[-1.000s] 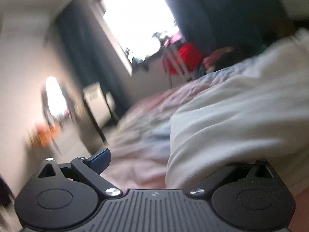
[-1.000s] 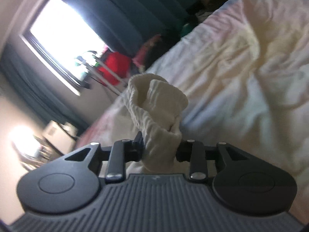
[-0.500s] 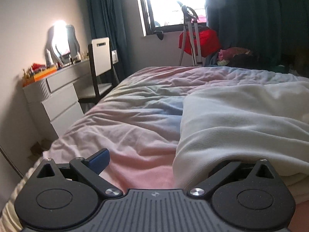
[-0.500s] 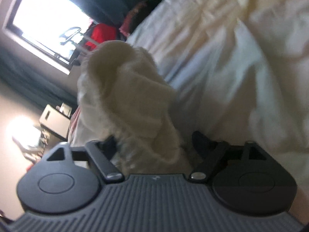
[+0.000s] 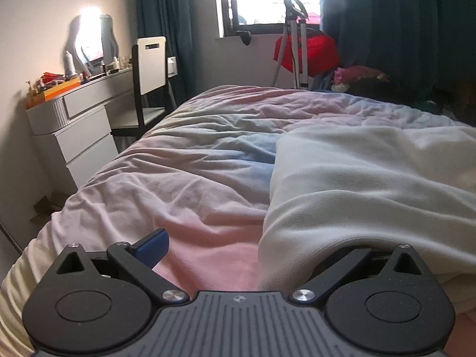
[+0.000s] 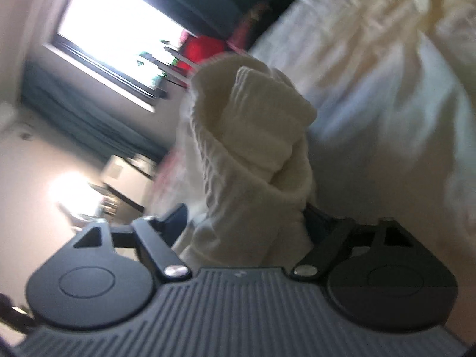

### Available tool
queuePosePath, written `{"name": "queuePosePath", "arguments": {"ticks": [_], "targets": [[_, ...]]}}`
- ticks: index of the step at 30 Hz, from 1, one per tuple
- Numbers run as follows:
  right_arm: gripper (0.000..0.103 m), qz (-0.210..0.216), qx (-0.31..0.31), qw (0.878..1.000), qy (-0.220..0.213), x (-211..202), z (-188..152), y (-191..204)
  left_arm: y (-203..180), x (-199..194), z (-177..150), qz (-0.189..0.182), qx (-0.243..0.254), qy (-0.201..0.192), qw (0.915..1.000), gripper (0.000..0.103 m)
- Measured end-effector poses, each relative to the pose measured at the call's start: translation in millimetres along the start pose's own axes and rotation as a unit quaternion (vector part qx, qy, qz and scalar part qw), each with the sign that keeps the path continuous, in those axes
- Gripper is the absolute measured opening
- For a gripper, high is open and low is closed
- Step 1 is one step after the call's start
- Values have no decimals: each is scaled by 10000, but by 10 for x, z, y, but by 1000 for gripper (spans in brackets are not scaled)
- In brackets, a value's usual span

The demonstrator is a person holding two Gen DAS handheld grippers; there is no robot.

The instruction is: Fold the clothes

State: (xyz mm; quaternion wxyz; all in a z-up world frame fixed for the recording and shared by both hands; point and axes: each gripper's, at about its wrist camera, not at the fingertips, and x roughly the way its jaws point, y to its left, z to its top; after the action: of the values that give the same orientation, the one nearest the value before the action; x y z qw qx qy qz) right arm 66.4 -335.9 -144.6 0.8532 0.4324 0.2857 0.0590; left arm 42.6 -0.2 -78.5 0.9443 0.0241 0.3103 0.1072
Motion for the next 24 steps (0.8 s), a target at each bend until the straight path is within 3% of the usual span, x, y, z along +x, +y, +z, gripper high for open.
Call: {"name": "queuePosePath", "arguments": {"ticks": [4,8,12,14,15,16,18,21,24], "targets": [[45,-380,-392,9985,-62,-38,-1,70,-51,-17,0,-267,212,224,9992,101],[39,-469,-524,9972,-273,-142,-9,141,161,-103,46,-1325,-252,332,9903,101],[39,-479,-434,9973,-351,-156,-11,125,378,-189,92,-2379,-724,433,9676,102],[39,-469,-380,9976,-352,-132,-4,118,487,-232,116,-2894,-957,481,9512,103],[39,-474,-359,9976,-346,-117,5,120,541,-150,113,-3159,-1322,551,9379,103],[39,-475,-338,9977,-345,-107,11,119,559,-61,116,-3275,-1553,626,9299,103],[39,-476,-299,9978,-345,-82,24,116,522,179,137,-3172,-1828,930,9259,103],[39,-478,-256,9979,-344,-56,34,97,485,474,177,-2809,-2099,1098,9300,102],[39,-481,-240,9979,-354,-57,24,87,476,708,132,-2915,-2398,1369,9158,97]]}}
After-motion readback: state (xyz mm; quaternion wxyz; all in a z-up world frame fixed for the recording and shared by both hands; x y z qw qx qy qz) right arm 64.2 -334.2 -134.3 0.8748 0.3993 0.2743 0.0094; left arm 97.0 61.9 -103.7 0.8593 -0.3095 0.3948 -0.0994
